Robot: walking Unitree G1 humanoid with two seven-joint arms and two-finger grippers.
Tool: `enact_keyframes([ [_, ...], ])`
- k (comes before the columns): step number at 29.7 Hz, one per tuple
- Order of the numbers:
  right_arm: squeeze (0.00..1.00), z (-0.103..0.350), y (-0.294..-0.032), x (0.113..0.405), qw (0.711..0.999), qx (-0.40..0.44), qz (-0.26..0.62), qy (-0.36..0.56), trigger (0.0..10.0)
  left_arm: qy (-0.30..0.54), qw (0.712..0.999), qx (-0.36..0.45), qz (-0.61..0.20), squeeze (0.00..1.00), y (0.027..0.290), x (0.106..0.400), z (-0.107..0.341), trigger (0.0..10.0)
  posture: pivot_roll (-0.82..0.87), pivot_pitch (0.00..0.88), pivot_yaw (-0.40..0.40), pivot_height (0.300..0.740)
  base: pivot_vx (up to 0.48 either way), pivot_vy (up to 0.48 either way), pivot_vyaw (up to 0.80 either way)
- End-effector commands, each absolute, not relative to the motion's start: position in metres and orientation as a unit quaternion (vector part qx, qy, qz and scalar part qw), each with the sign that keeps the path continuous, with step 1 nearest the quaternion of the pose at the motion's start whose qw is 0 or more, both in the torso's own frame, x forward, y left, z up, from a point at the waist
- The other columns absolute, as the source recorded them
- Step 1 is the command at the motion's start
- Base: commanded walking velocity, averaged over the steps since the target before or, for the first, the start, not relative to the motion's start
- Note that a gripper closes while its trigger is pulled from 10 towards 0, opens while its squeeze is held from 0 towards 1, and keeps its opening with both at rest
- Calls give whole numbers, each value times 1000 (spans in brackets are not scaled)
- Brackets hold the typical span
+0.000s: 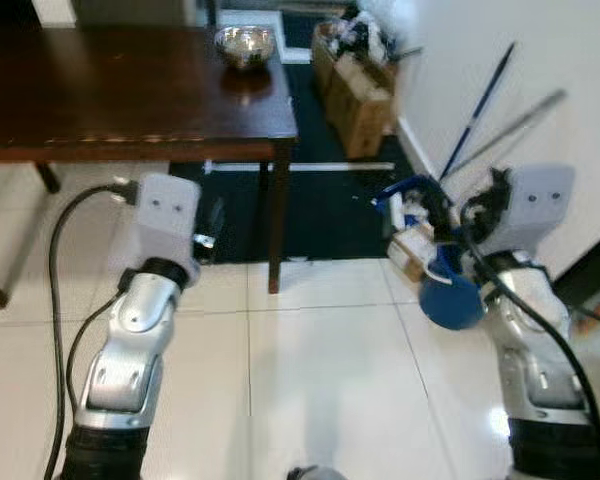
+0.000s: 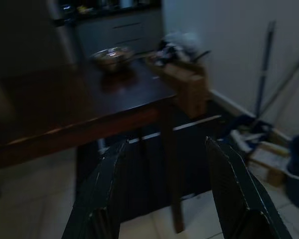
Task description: Setting the table
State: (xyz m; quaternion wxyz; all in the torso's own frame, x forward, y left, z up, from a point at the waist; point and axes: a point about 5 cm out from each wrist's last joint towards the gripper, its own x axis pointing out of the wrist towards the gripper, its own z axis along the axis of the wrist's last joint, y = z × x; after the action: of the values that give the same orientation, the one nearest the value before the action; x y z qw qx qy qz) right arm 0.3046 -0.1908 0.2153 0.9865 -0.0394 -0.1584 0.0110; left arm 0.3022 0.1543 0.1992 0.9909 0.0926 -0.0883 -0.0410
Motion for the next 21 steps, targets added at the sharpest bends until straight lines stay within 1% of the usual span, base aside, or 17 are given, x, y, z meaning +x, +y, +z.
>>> enact_keyframes([
  [1, 0, 214, -192, 303, 987, -37, 8, -155, 10000, -77, 993, 80, -44, 114, 156, 303, 194, 10000, -161, 0, 12, 740, 0, 0, -800],
  [3, 0, 214, -193, 303, 987, -37, 7, -155, 10000, -76, 993, 70, -54, 82, 153, 302, 194, 10000, -169, 0, 8, 740, 0, 0, -800],
  [5, 0, 214, -193, 303, 987, -37, 7, -155, 10000, -75, 993, 67, -59, 75, 152, 302, 194, 10000, -169, 0, 8, 740, 0, 0, -800],
  [12, 0, 213, -191, 304, 987, -36, 9, -153, 10000, -72, 993, 79, -53, 90, 152, 301, 192, 10000, -169, 0, 8, 740, 0, 0, -800],
  [14, 0, 212, -184, 304, 988, -5, 41, -150, 10000, -81, 992, 95, -38, 133, 155, 302, 192, 10000, -164, 0, 9, 740, 0, 0, 0],
  [16, 0, 211, -177, 303, 986, 28, 71, -147, 10000, -87, 990, 104, -25, 141, 157, 302, 192, 10000, -162, 0, 7, 740, 0, 0, 0],
  [17, 0, 212, -171, 301, 983, 52, 95, -151, 10000, -91, 989, 117, -17, 216, 157, 302, 191, 10000, -161, 0, 6, 740, 454, 0, 0],
  [21, 0, 213, -164, 298, 979, 54, 120, -156, 10000, -90, 988, 122, -4, 227, 158, 302, 190, 10000, -162, 0, 5, 740, 473, 0, 0],
])
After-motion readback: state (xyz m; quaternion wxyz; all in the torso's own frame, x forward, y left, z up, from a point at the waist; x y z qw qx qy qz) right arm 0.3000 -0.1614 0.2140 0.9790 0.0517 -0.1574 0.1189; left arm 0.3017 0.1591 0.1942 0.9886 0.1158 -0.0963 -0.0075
